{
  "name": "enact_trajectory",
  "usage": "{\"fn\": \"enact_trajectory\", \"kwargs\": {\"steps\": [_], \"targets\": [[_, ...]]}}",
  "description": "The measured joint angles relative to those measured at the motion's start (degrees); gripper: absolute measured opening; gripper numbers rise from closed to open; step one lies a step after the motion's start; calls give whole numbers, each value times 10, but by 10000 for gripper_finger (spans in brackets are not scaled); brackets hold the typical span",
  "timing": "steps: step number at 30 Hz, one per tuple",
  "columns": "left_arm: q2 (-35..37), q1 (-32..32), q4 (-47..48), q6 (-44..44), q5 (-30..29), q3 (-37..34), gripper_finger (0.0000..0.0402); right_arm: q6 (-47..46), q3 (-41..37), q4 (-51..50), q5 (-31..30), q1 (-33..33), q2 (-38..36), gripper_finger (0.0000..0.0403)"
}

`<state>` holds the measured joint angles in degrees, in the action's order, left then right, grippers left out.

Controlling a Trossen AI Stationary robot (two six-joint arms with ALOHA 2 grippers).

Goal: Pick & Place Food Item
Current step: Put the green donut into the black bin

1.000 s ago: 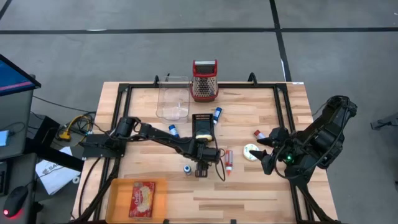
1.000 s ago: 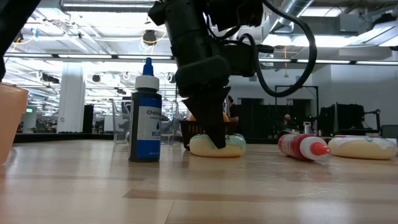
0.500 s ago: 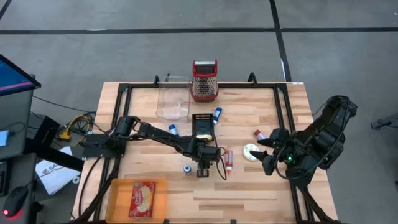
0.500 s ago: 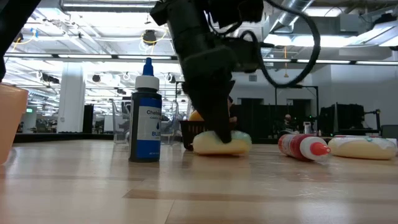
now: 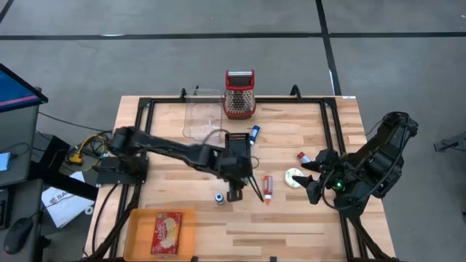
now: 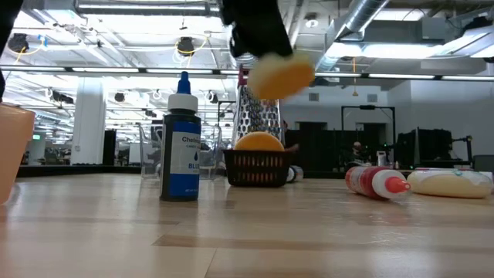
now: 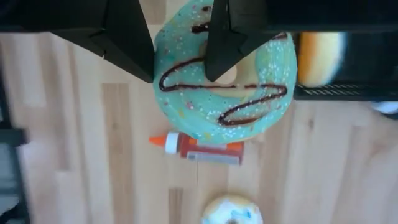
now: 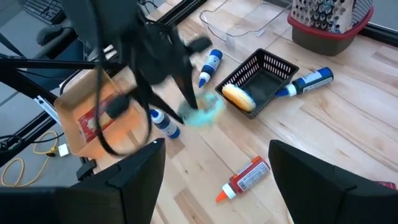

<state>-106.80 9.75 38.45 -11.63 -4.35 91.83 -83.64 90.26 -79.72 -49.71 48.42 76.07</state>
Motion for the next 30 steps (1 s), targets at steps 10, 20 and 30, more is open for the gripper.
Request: {"fn": "enact_trajectory", "kwargs": {"steps": [10, 20, 30], "targets": [[54, -146, 64, 71, 154, 1, 134, -4, 0, 0, -31, 0, 0, 276], [-29, -227, 72, 166, 247, 0, 134, -19, 0, 3, -33, 0, 0, 276], [-62, -260, 73, 220, 258, 1, 134, -30, 0, 4, -32, -6, 1, 276]]}}
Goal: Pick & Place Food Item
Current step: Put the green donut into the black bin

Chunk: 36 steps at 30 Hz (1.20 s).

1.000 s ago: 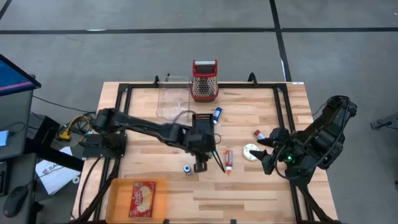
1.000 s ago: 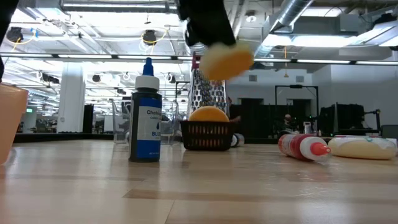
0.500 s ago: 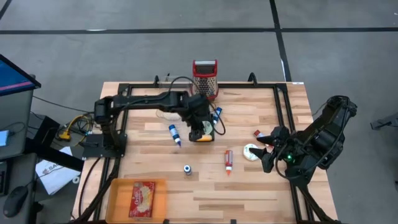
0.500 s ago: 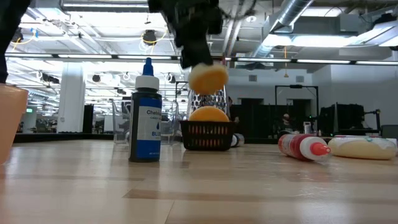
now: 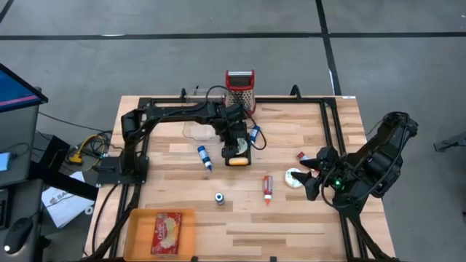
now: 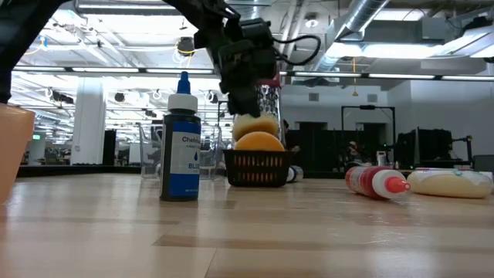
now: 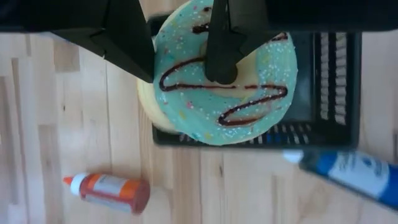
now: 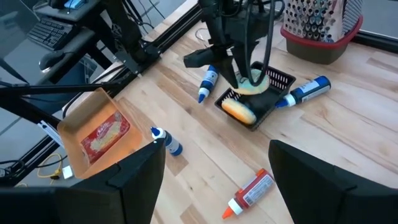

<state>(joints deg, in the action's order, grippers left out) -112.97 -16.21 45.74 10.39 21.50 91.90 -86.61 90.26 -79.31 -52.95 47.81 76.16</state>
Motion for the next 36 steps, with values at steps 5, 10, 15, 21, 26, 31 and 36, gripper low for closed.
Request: {"fn": "enact_trajectory", "kwargs": {"steps": [5, 10, 15, 21, 26, 31, 36], "targets": [[-19, -3, 3, 9, 8, -1, 134, 0, 0, 0, 0, 0, 0, 276], [-28, -2, -14, 13, 9, 0, 134, -5, 0, 0, 2, 0, 0, 276], [-30, -2, -13, 13, 8, 0, 134, -6, 0, 3, 4, 0, 0, 276], [-30, -2, -9, 12, 9, -1, 134, -6, 0, 3, 4, 0, 0, 276], [-30, -2, -11, 9, 16, -1, 137, -6, 0, 5, 4, 0, 0, 276], [-30, -2, -12, 8, 21, -1, 178, -6, 0, 5, 4, 0, 0, 276], [-30, -2, -12, 8, 21, -1, 211, -5, 0, 5, 4, 0, 0, 276]]}}
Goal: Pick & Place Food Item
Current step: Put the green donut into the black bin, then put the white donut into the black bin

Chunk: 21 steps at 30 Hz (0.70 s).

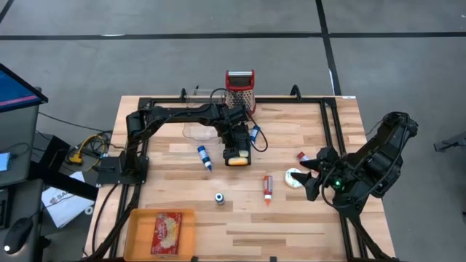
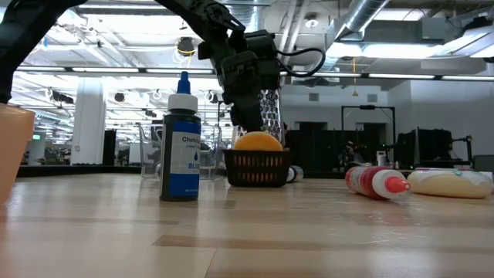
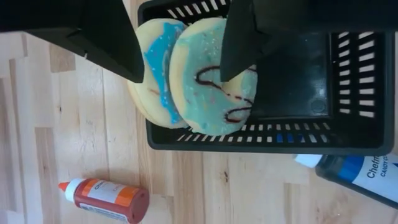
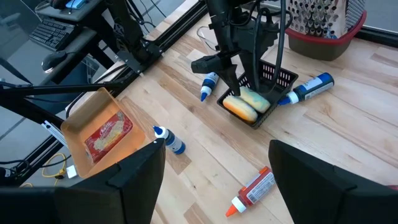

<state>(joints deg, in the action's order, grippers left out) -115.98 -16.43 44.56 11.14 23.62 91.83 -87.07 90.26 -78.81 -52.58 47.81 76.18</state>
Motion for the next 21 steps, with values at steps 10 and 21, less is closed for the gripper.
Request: {"fn": "enact_trajectory", "kwargs": {"steps": [10, 21], "targets": [[4, 0, -2, 2, -20, 0, 204, 0, 0, -4, 0, 1, 0, 276], [118, 14, -21, -45, -60, 0, 206, -80, -38, -53, 23, 0, 0, 276]]}}
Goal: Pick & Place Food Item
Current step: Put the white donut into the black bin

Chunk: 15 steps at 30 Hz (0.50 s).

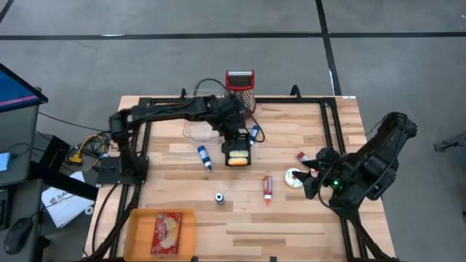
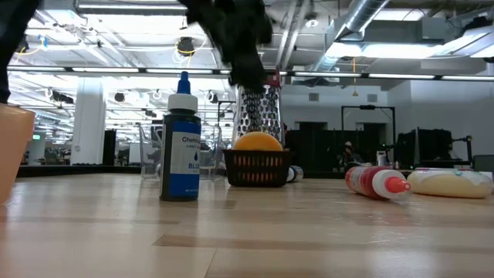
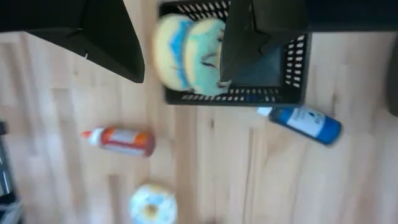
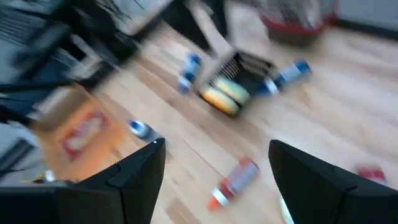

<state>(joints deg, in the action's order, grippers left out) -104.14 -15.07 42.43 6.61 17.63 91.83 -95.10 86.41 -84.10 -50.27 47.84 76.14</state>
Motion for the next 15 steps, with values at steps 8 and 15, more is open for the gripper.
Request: {"fn": "enact_trajectory", "kwargs": {"steps": [8, 15], "targets": [[179, 60, 14, -68, -107, 0, 204, -8, -114, 68, 170, -35, 1, 276], [291, 162, 1, -107, -247, 1, 204, 125, -201, 159, 343, -165, -28, 276]]}}
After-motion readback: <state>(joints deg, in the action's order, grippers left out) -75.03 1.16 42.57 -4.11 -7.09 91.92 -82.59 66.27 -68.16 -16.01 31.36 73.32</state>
